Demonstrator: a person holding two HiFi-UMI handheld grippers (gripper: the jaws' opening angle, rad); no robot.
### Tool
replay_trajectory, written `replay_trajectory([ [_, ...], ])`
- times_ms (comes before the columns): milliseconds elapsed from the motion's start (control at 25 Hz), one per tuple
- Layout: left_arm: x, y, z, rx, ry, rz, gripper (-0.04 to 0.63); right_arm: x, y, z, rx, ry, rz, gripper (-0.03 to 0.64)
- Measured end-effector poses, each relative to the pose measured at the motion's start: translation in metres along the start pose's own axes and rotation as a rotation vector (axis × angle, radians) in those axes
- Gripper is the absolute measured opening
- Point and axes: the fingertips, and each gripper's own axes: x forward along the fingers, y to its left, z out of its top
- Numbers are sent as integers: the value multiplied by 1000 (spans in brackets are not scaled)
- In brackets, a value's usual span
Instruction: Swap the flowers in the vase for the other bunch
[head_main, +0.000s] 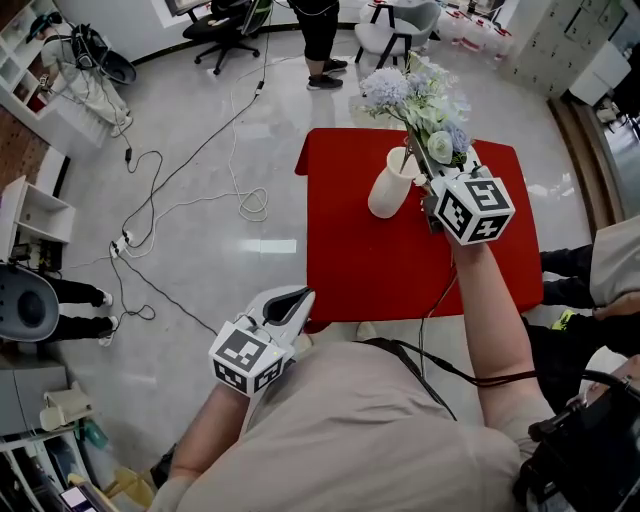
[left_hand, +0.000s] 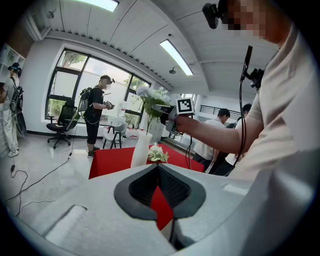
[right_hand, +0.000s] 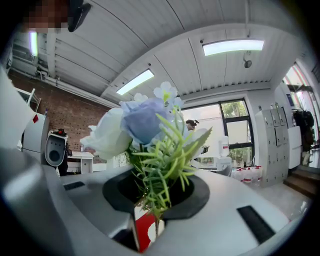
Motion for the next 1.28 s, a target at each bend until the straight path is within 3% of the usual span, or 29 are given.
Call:
replay_trajectory([
  [720,8,-12,1,41,7,-102,8,-67,0,93,-58,-159,-59,103],
  [1280,43,-45,6,81,44,-268,8,-167,-76,56,-39,-31,-308,95],
])
